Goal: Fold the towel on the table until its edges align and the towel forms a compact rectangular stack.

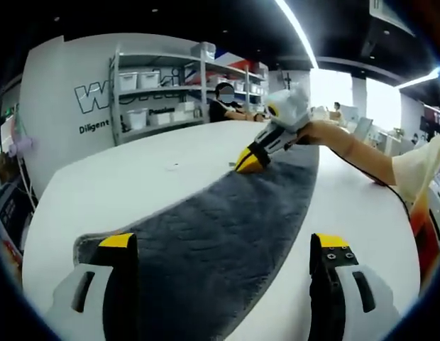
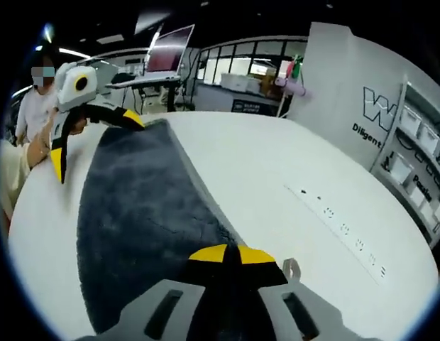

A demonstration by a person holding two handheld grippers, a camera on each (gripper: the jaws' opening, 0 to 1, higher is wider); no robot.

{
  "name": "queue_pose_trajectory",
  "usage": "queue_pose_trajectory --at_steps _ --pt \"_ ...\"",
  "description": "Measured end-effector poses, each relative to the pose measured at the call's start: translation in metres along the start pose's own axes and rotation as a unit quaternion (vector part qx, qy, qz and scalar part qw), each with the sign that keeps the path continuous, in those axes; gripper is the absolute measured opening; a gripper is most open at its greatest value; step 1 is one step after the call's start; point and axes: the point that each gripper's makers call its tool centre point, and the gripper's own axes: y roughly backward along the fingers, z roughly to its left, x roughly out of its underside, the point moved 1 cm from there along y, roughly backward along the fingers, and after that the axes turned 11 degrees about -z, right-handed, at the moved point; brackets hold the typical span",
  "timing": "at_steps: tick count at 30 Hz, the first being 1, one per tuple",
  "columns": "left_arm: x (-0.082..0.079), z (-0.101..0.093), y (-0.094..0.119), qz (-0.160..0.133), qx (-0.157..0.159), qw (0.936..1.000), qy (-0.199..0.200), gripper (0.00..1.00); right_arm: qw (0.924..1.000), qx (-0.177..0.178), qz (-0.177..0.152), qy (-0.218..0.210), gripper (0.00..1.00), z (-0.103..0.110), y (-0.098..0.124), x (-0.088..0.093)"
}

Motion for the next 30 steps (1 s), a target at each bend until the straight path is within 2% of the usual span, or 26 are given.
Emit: queue_pose_trajectory --at_steps 5,8,13,16,23,24,26,27,28,30 --pt "0.0 0.0 0.0 -0.001 -0.001 1.0 0.0 0.99 0.999 0.017 -0.017 0.036 0.0 -0.005 -0.003 -0.007" --pt "0.001 0.0 0.0 0.0 -0.001 1.0 0.0 0.99 0.9989 0.018 -0.01 0.042 0.0 -0.005 -0.008 -0.001" --pt "0.003 -0.001 0.0 0.004 0.0 1.0 0.0 0.99 0.9997 0.013 0.002 0.021 0.02 0.0 -0.012 0.015" --pt "0.003 -0.002 0.0 0.004 -0.001 1.0 -0.002 0.99 0.9999 0.013 0.0 -0.009 0.04 0.0 -0.01 0.016" --pt "0.004 -0.002 0.0 0.007 -0.001 1.0 -0.001 0.99 0.9989 0.018 -0.013 -0.041 0.07 0.001 -0.008 0.017" --pt "0.004 -0.002 0.0 0.007 -0.001 1.0 -0.001 0.99 0.9987 0.017 -0.015 -0.045 0.1 0.002 -0.007 0.015" --pt "0.003 -0.003 0.0 0.007 -0.001 1.0 -0.002 0.99 0.9983 0.035 -0.014 -0.045 0.29 -0.003 -0.003 0.014" --pt "0.003 -0.003 0.0 0.007 0.0 1.0 -0.003 0.99 0.9982 0.042 -0.013 -0.042 0.36 -0.008 -0.001 0.012" --pt "0.003 -0.003 0.0 0.007 0.0 1.0 -0.003 0.99 0.998 0.044 -0.014 -0.043 0.4 -0.011 0.001 0.011" --pt "0.003 -0.003 0.0 0.007 0.0 1.0 -0.003 0.99 0.9956 0.041 -0.03 -0.079 0.42 -0.011 0.006 0.006"
